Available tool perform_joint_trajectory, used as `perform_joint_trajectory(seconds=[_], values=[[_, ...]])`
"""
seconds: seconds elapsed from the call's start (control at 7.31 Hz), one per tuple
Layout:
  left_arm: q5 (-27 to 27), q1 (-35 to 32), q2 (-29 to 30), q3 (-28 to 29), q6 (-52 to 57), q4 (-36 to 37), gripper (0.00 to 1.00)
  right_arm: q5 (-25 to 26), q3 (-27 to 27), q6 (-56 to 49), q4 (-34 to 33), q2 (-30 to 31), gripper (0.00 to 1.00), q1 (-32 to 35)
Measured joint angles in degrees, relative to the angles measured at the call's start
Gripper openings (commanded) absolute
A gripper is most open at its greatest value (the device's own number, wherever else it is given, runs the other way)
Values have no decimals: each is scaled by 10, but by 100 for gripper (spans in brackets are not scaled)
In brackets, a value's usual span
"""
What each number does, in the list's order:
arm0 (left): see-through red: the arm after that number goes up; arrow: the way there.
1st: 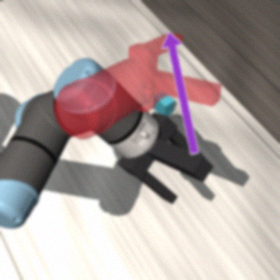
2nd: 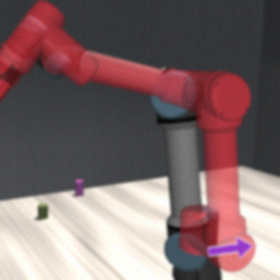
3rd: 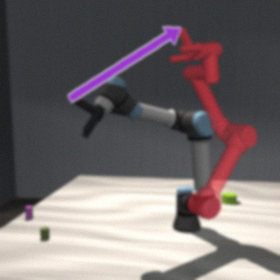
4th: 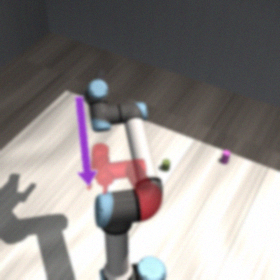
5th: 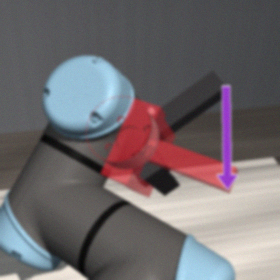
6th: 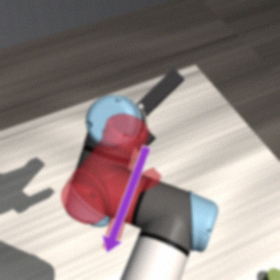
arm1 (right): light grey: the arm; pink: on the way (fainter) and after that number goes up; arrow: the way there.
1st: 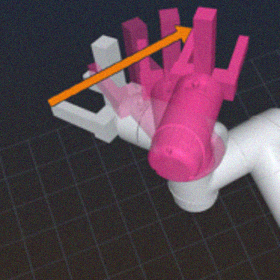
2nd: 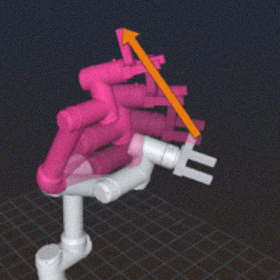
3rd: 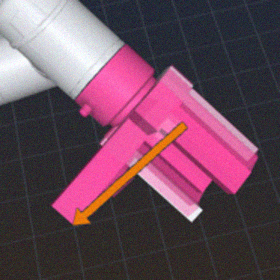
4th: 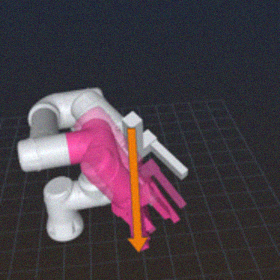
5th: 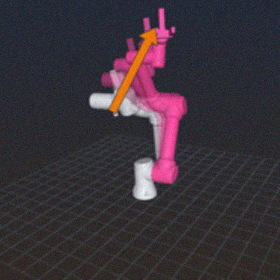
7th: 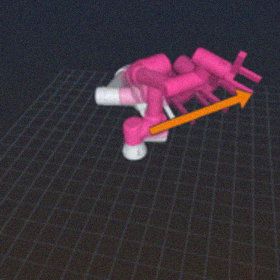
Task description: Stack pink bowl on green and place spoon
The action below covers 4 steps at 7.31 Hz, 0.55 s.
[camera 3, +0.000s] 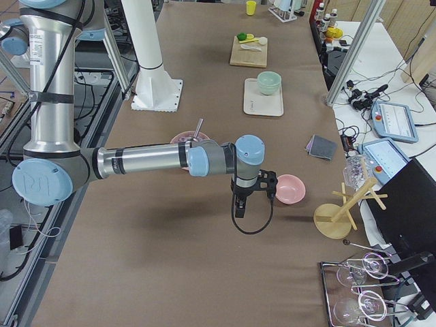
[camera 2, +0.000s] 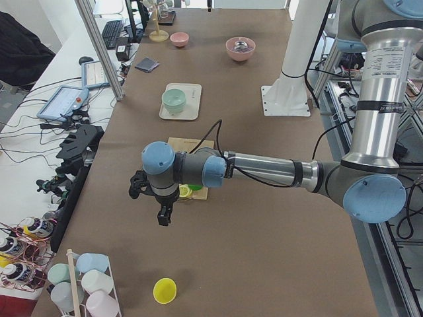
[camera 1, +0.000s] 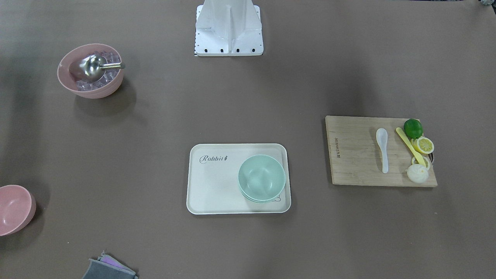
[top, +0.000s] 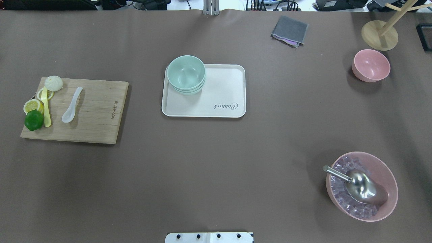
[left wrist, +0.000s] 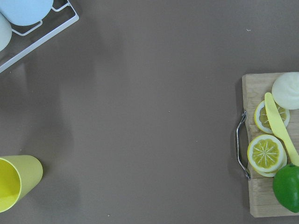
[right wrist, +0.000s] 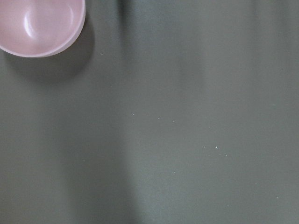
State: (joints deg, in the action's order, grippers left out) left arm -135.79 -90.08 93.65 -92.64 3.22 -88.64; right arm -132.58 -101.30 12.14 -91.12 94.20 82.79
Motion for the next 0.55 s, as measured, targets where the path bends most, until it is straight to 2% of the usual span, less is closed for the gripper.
perform_joint_trajectory(seconds=[0.55], values=[[-1, 0, -1, 2, 2, -1, 98, 0, -2, 3, 3, -1, 100, 0]])
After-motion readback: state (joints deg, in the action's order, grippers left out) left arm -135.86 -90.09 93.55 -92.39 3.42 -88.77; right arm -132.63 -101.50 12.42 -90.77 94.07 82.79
